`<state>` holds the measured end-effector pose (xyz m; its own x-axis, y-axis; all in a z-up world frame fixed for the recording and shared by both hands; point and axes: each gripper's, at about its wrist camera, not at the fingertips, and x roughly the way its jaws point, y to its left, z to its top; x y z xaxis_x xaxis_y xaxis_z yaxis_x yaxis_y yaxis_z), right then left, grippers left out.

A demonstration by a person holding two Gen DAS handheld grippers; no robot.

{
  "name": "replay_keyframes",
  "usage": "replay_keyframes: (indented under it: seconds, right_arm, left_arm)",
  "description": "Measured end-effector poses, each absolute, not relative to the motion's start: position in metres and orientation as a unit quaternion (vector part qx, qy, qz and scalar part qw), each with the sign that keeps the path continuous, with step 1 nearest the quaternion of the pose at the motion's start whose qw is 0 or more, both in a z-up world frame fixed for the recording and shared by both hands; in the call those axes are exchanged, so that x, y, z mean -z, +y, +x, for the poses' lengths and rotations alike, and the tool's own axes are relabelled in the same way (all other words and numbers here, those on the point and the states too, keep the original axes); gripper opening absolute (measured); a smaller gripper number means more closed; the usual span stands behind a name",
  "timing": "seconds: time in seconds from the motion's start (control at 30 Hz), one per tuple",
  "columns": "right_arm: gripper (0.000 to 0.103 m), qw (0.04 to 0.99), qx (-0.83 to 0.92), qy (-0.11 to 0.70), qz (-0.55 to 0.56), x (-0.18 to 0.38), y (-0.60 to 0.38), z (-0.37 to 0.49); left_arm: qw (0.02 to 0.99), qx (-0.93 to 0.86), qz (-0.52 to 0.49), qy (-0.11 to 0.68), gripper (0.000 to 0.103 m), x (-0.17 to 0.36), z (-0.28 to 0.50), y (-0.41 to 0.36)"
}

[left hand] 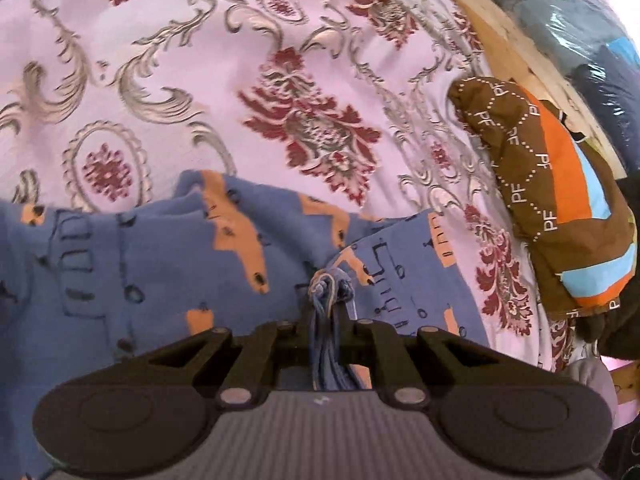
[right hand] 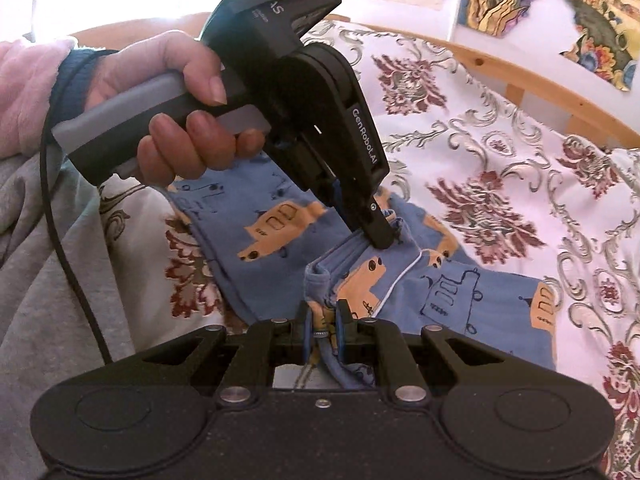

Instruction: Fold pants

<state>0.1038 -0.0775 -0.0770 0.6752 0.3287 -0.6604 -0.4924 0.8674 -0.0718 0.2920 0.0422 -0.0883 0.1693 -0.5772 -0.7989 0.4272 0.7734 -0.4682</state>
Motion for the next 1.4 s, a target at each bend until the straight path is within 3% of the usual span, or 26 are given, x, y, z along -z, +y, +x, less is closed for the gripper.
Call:
replay_keyframes:
  seconds: [0.6,0.7,0.8,0.87,0.9,0.97,1.07,1.1,1.23,1.4]
  right_arm:
    - [0.012,0.899,-0.246,0.343,-0.113,0.088,-0.058,0.113]
    - [0.014,0.898,-0.249,0.347,-0.111,0.091,-0.057,0.115]
    - [0.022,0.898,-0.256,0.347,-0.09,0.091,-0.062,0.116]
    - [0.047,0.904,-0.252,0.338,-0.076,0.084,-0.073,0.112]
    - [0.054,0.909,-0.251,0.327,-0.067,0.079,-0.082,0.108]
    - [0.079,0.924,-0.232,0.298,-0.054,0.068,-0.105,0.102]
    - [0.097,0.95,-0.13,0.271,-0.082,0.061,-0.134,0.101]
    - [0.097,0.952,-0.087,0.275,-0.101,0.063,-0.141,0.106]
    - [0.098,0.942,0.014,0.31,-0.125,0.08,-0.166,0.124]
    - [0.098,0.92,0.037,0.369,-0.125,0.102,-0.174,0.138]
  left_arm:
    - [0.775,0.3,-0.052,0.553,0.01,0.084,0.29,0.057]
    - [0.776,0.294,-0.044,0.556,0.015,0.087,0.291,0.059]
    - [0.783,0.279,-0.029,0.555,0.029,0.088,0.292,0.062]
    - [0.794,0.274,-0.024,0.542,0.038,0.081,0.289,0.065]
    - [0.802,0.271,-0.026,0.532,0.053,0.076,0.286,0.068]
    - [0.825,0.262,-0.037,0.498,0.073,0.061,0.275,0.075]
    - [0.853,0.25,-0.038,0.457,0.09,0.043,0.255,0.074]
    - [0.859,0.243,-0.037,0.45,0.096,0.039,0.25,0.071]
    - [0.863,0.2,-0.008,0.464,0.098,0.041,0.229,0.046]
    - [0.839,0.132,0.141,0.509,0.098,0.073,0.222,0.006]
